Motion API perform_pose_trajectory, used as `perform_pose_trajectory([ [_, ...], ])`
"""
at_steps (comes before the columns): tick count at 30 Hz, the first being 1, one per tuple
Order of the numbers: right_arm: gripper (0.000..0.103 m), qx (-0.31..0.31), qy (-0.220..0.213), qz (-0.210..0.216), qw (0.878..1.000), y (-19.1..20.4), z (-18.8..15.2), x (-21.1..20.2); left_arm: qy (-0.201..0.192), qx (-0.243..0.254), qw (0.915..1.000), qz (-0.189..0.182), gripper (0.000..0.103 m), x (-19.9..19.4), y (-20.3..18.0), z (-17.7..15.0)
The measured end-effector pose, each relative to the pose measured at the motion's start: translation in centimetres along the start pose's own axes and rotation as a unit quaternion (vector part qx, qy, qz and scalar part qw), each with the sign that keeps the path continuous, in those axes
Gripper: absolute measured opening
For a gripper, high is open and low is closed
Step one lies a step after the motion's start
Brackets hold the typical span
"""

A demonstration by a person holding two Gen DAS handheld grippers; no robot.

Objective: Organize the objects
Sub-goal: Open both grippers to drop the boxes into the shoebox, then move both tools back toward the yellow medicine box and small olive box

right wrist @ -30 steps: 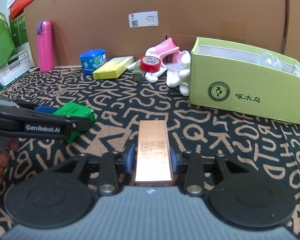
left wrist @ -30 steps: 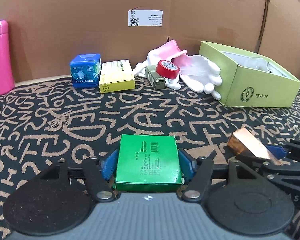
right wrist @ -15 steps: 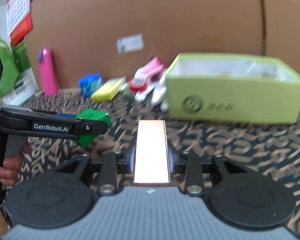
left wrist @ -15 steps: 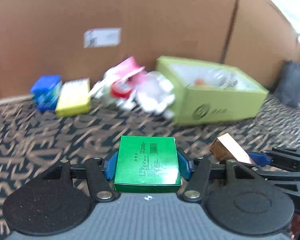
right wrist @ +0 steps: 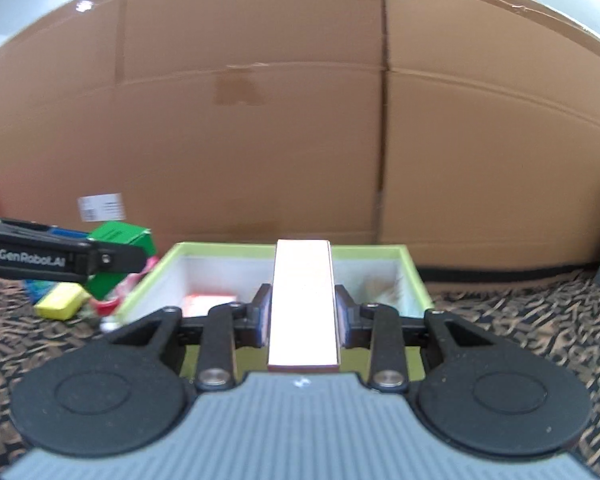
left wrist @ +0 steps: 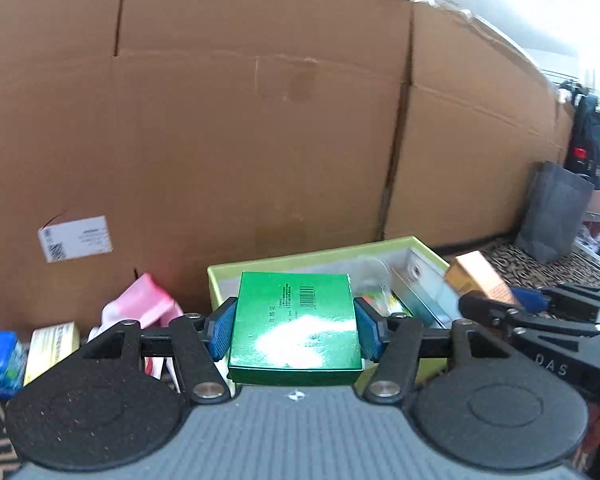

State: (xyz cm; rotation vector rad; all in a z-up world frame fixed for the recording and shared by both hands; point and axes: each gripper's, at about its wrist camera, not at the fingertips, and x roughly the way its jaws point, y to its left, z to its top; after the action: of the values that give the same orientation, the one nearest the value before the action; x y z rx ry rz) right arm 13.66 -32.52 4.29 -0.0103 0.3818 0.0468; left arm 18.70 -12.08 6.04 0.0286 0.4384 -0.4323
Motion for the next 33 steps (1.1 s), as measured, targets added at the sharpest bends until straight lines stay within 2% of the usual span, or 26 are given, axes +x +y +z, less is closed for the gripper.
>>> perform_pose_trajectory([
  [6,0.031,-0.014,0.022,-0.034,0.999,-1.9,0.9,5.7,0.019,-0.005,0.9996,0.018,0.063,4.1,0.5,0.8],
  [11,0.031,-0.001,0.046,-0.031,0.998,-3.1,-0.5,8.8,0.027,0.000,0.9994,0.020,0.064,6.1,0.9,0.6],
  [12,0.031,-0.007,0.052,-0.028,0.998,-3.1,-0.8,9.4,0.021,0.003,0.9996,0.019,0.069,6.2,0.9,0.4],
  [13,0.041,-0.018,0.056,-0.026,0.998,-3.0,-1.2,9.9,0.015,0.006,0.9997,0.016,0.075,6.3,1.0,0.1],
  [14,0.050,-0.028,0.060,-0.029,0.997,-2.9,-1.6,10.0,0.014,0.006,0.9998,0.016,0.087,6.2,1.1,-0.2],
  [15,0.063,-0.034,0.060,-0.035,0.997,-2.6,-2.1,9.8,0.014,0.001,0.9997,0.018,0.090,6.0,1.3,-0.4],
  [19,0.095,-0.042,0.016,-0.048,0.998,-2.5,-3.3,7.1,0.012,-0.015,0.9997,0.014,0.090,4.9,2.3,-1.4],
  [21,0.103,-0.040,-0.006,-0.045,0.998,-2.2,-3.7,5.3,0.012,-0.024,0.9995,0.016,0.090,3.9,2.7,-1.7],
  [25,0.103,-0.041,-0.027,-0.032,0.998,-1.2,-3.9,2.9,0.006,-0.035,0.9991,0.023,0.090,1.3,2.9,-2.4],
  [33,0.103,-0.040,-0.031,0.022,0.998,2.1,-4.4,-1.3,0.008,-0.066,0.9968,0.045,0.092,-4.3,4.0,-5.3],
])
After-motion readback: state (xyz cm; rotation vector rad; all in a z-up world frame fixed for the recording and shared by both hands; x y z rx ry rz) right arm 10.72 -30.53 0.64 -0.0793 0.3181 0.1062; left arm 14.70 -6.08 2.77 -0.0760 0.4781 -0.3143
